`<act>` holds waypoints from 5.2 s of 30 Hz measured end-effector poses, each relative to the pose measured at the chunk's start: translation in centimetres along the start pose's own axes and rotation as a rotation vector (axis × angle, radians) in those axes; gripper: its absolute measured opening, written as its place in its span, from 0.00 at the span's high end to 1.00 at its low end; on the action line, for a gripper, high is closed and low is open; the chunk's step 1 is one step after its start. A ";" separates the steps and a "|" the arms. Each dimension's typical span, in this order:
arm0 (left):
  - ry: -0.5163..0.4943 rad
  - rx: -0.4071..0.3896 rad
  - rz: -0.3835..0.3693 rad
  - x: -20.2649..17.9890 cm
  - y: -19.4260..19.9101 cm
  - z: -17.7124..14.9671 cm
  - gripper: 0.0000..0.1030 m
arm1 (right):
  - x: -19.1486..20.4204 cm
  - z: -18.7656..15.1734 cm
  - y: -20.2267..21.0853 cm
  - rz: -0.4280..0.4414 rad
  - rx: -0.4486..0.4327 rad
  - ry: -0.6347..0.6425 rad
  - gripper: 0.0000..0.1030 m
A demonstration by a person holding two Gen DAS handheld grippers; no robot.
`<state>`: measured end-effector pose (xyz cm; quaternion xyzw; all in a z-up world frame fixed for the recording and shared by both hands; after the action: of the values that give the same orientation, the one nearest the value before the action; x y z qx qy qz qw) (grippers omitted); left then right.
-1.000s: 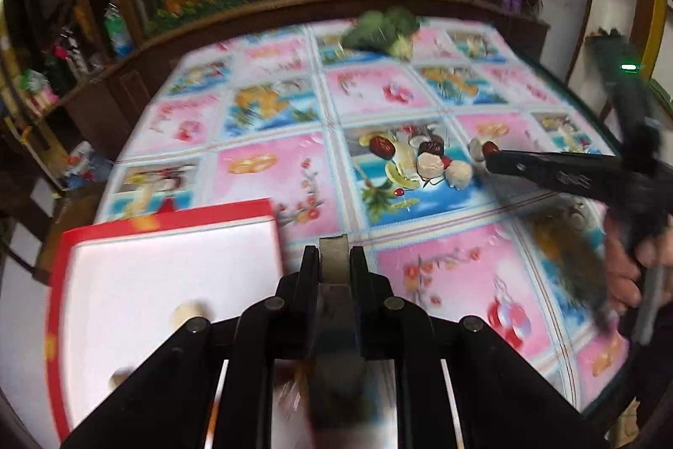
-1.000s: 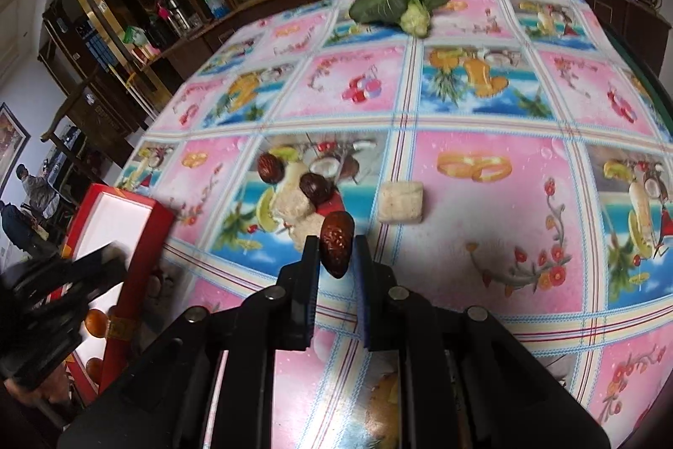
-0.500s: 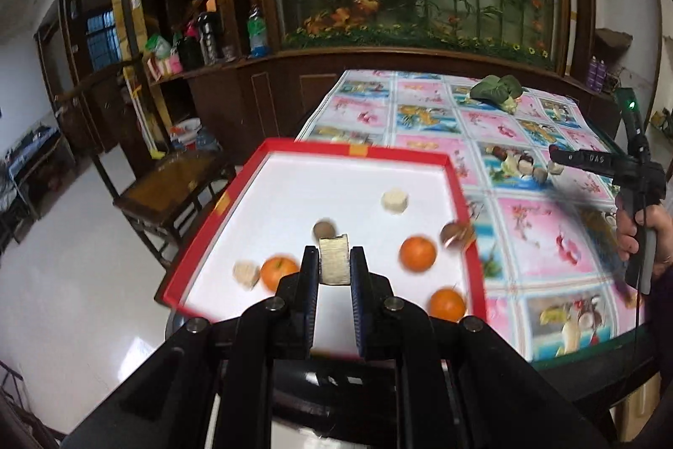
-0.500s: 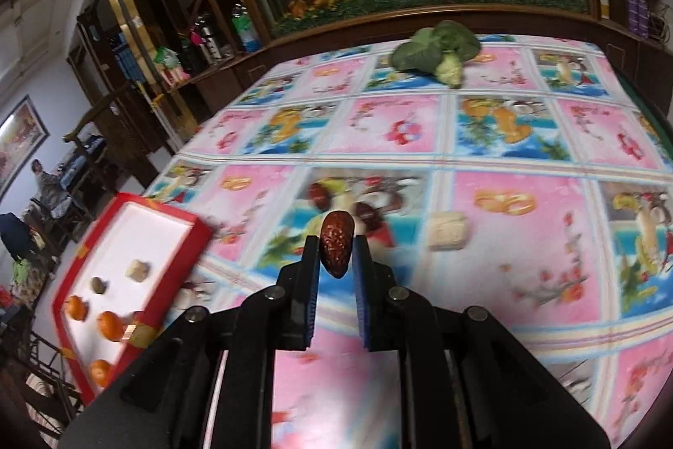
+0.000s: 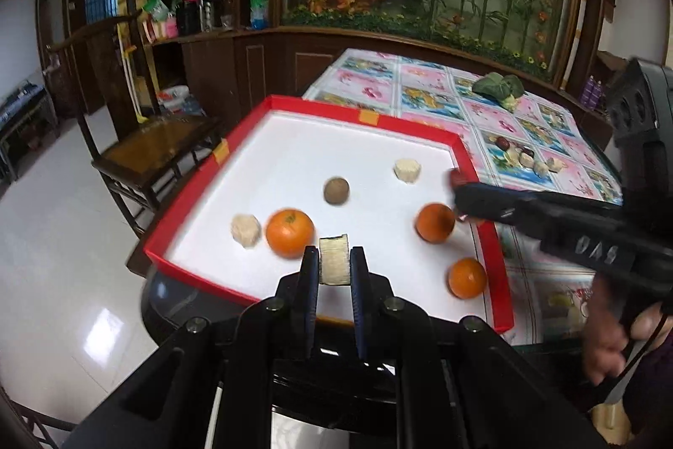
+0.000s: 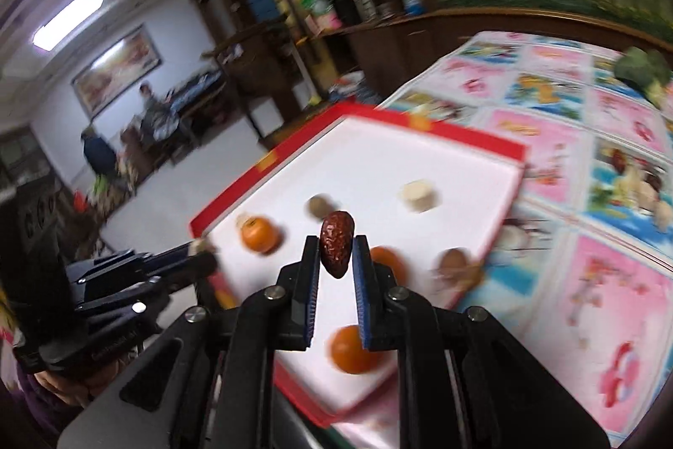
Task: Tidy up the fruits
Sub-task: 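Carry the red date over the red box with the right gripper while the left holds a beige cake, then open both grippers to drop the red date and beige cake into the box, then move both open grippers back to the remaining items on the cloth, then grasp a beige round cake with the left gripper while the right grasps a beige cylinder cake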
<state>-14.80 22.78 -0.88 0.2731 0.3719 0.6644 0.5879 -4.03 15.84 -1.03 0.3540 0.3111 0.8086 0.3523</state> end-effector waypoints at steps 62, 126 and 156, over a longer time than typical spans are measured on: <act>0.122 -0.026 0.097 3.9 0.7 -0.4 0.46 | 0.4 -7.5 1.0 0.015 0.186 0.081 0.67; -0.224 0.095 -0.167 -25.5 -7.6 7.5 0.40 | -33.0 -1.7 10.6 -0.365 0.062 -0.545 0.52; -0.123 0.242 -0.220 -31.4 -16.0 10.2 0.78 | -35.5 -2.1 16.2 -0.289 -0.102 -0.689 0.73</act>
<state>7.62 -5.86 -5.75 0.3397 0.4402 0.5283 0.6417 6.42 -21.75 -2.58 0.5396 0.1804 0.5983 0.5641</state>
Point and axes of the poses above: each gripper's, at about its wrist camera, not at the fingertips, and y roughly against the way its jaws point, x to its left, z to its top, the point moved 9 cm from there along -y, roughly the way its jaws point, and after that the axes turned 13 degrees about x, right-handed, at the moved point
